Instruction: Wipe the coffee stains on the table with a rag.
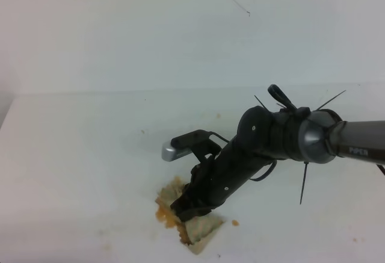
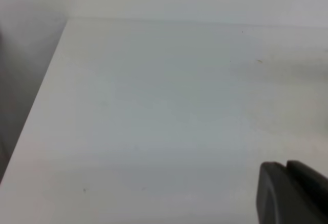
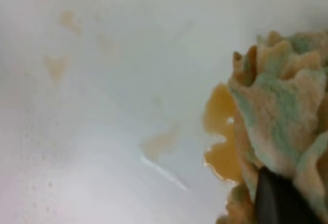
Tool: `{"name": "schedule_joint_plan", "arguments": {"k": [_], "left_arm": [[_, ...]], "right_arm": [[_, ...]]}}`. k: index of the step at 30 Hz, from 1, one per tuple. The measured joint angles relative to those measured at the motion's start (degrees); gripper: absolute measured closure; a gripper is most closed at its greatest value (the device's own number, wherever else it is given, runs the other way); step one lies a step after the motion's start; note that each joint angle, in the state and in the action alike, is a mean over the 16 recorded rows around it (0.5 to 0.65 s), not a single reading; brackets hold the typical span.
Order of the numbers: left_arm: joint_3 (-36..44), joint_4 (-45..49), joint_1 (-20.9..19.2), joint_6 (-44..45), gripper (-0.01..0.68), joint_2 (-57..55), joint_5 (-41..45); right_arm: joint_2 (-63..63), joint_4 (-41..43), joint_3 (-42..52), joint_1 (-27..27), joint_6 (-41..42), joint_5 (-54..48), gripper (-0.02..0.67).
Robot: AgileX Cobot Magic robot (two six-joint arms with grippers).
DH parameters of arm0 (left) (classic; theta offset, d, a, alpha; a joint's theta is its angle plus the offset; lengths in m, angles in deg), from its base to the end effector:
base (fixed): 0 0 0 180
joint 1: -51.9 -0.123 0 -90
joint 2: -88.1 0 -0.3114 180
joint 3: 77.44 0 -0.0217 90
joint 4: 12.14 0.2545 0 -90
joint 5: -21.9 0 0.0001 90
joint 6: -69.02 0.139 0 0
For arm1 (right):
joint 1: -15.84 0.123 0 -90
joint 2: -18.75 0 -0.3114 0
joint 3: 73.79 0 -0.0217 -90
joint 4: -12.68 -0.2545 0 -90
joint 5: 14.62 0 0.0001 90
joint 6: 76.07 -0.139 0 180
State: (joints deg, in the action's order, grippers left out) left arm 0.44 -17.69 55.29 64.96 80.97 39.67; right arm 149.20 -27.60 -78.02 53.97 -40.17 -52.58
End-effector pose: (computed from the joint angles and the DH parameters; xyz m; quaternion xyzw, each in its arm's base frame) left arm 0.0778 -0.0087 0.1748 -0.0314 0.7803 -0.0807 0.6193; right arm 0.3355 0.3337 0.1097 -0.3684 0.8869 0.2496 0.1244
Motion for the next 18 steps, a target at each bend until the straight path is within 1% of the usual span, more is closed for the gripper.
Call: {"name": "schedule_joint_plan", "arguments": {"k": [18], "left_arm": [[0.0, 0.0, 0.0, 0.0, 0.675, 0.0, 0.0]], "right_arm": [[0.0, -0.87, 0.0, 2.58, 0.28, -0.36, 0.648]]}}
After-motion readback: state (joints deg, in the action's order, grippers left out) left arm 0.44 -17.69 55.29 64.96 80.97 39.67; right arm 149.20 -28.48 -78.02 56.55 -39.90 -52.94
